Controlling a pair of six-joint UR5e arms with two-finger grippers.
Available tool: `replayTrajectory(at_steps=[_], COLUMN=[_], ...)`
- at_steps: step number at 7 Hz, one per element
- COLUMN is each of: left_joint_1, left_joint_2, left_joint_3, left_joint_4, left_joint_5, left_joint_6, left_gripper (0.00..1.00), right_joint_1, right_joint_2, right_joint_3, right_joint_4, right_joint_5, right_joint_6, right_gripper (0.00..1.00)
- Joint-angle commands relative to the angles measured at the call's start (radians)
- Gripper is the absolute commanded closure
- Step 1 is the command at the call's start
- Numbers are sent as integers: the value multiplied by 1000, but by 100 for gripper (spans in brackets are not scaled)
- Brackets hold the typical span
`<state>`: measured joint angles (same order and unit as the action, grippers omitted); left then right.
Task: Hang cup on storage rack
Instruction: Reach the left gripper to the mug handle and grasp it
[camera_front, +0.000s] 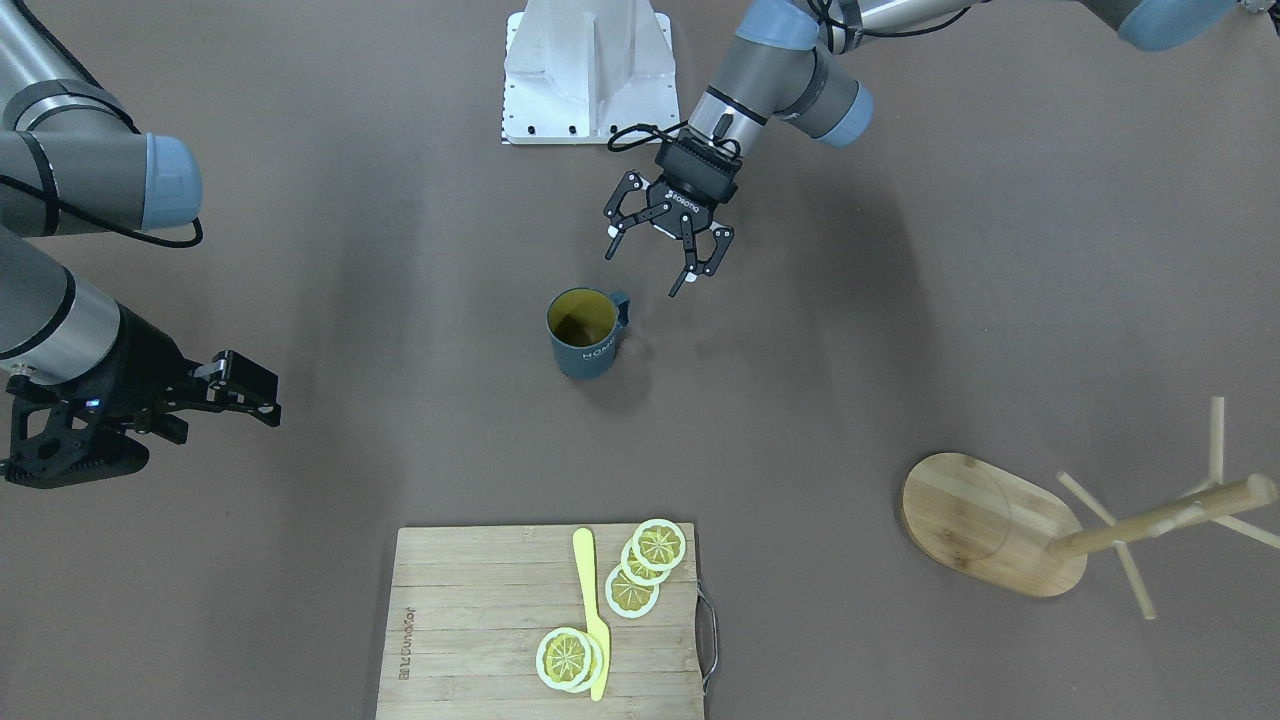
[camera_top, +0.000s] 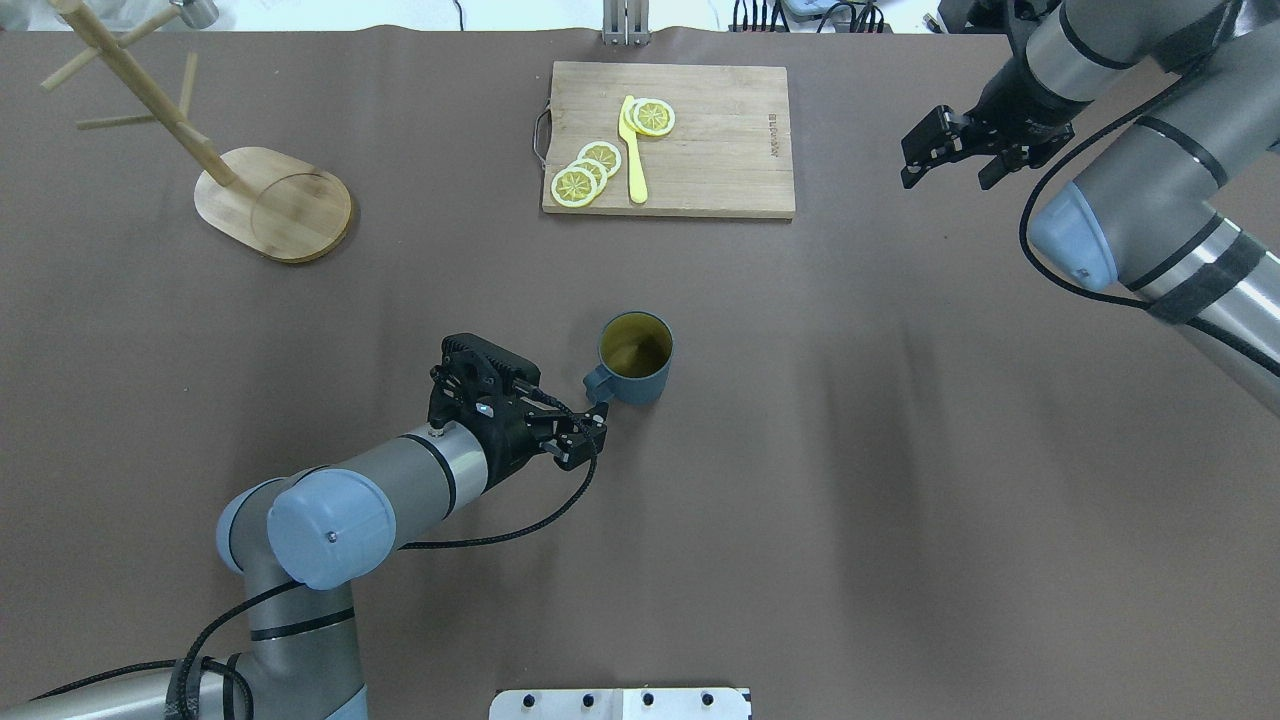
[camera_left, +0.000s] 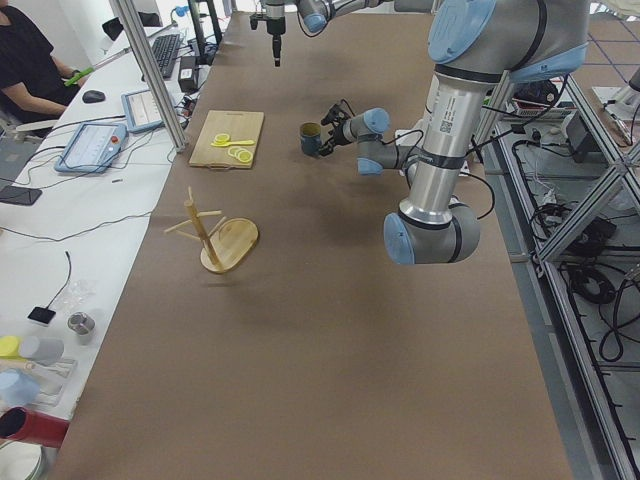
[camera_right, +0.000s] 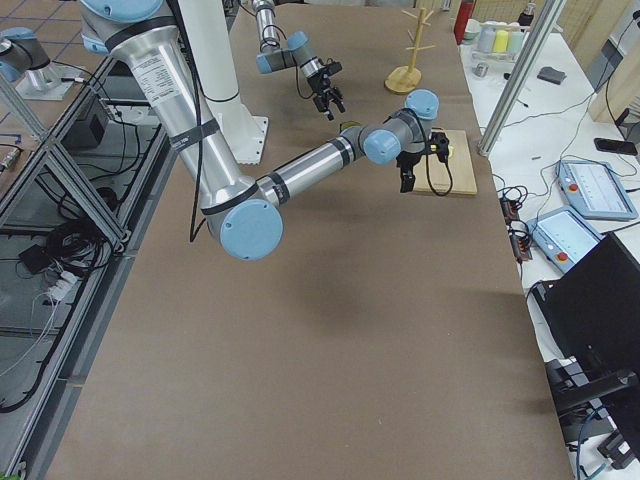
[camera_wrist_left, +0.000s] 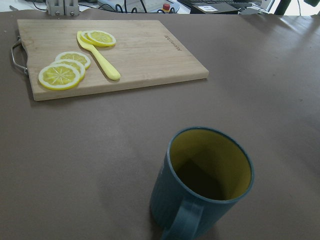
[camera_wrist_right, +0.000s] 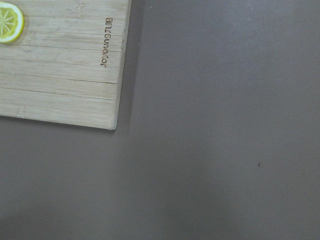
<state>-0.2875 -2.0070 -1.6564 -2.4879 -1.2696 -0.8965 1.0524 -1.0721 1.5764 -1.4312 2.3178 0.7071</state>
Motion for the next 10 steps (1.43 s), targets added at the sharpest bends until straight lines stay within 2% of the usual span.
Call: replayTrajectory(at_steps=[1, 3, 6, 7, 9, 10], left_joint_1=[-1, -2, -62, -97, -99, -95], left_joint_2=[-18, -61, -78, -78, -88, -126], left_joint_3=[101, 119, 159, 165, 182, 220], left_joint_4=[-118, -123, -124, -124, -149, -158], left_joint_5=[-27, -27, -42, -95, -103, -103], left_joint_6=[31, 31, 37, 45, 44, 44], left_gripper=[15, 20, 20, 20, 22, 22], right_joint_1=[0, -2, -5, -8, -12, -14], right_joint_2=[4, 9, 11, 11, 11, 11], right_joint_3=[1, -1, 1, 1, -1, -1], right_joint_4=[0, 0, 0, 0, 0, 0], right_joint_5=[0, 0, 0, 0, -2, -2], right_joint_6=[6, 6, 6, 6, 6, 6], right_gripper=[1, 1, 1, 1, 1, 1])
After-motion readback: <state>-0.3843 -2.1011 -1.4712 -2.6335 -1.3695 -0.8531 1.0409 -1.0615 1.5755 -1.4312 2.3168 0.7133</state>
